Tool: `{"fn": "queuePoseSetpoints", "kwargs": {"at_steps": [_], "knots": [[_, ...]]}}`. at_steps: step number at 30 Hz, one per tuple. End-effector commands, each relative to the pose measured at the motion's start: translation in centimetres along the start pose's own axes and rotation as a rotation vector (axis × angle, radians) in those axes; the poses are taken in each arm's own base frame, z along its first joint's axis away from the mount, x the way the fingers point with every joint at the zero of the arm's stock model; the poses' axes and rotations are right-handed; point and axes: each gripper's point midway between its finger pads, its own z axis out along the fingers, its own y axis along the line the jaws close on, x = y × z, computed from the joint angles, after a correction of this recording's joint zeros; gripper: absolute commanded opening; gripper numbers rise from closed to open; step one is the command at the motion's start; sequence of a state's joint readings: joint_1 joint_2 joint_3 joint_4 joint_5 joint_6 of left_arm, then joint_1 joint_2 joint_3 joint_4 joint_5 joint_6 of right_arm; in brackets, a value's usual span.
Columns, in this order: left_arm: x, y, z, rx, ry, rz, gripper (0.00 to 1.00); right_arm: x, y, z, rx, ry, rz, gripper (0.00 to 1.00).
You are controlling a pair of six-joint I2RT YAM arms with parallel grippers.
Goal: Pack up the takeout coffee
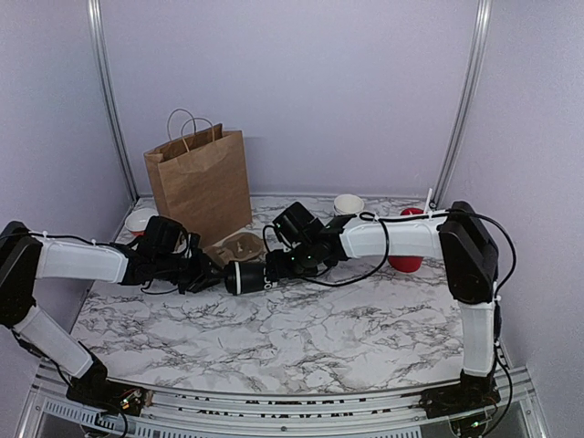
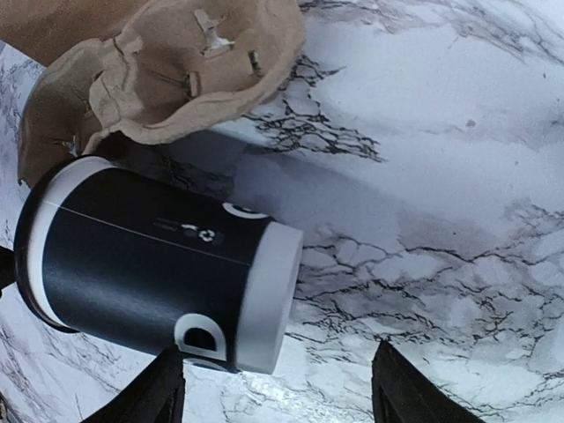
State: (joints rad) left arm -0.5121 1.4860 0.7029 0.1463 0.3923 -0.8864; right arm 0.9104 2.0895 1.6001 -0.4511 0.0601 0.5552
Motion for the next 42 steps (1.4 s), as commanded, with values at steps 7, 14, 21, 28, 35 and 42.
{"fn": "queuePoseSetpoints", "kwargs": {"at_steps": [7, 14, 21, 28, 35, 42], "knots": [[-1.2, -1.4, 1.1, 0.004, -0.024, 0.030, 0.30, -2.8, -2.8, -1.9, -0.083, -0.125, 0.153, 0.60], [-1.8, -1.3, 1.4, -0.027, -0.039, 0.034, 0.29, -3.0, -3.3, -0.8, -0.090, -0.122, 0.151, 0.60], [-1.5, -0.7, 1.4, -0.061, -0.030, 0.026, 0.29, -3.2, -3.7, -1.7, -0.077, -0.152, 0.150, 0.60], [-1.5, -0.6, 1.7, -0.071, -0.025, 0.023, 0.29, -2.5, -2.4, -0.8, -0.099, -0.116, 0.095, 0.62], [-1.5, -0.6, 2.0, -0.078, -0.020, 0.025, 0.29, -2.3, -2.0, -0.3, -0.105, -0.112, 0.090, 0.62], [-1.6, -0.8, 2.2, -0.079, -0.019, 0.029, 0.29, -1.6, -2.2, 0.7, -0.103, -0.083, 0.081, 0.62]]}}
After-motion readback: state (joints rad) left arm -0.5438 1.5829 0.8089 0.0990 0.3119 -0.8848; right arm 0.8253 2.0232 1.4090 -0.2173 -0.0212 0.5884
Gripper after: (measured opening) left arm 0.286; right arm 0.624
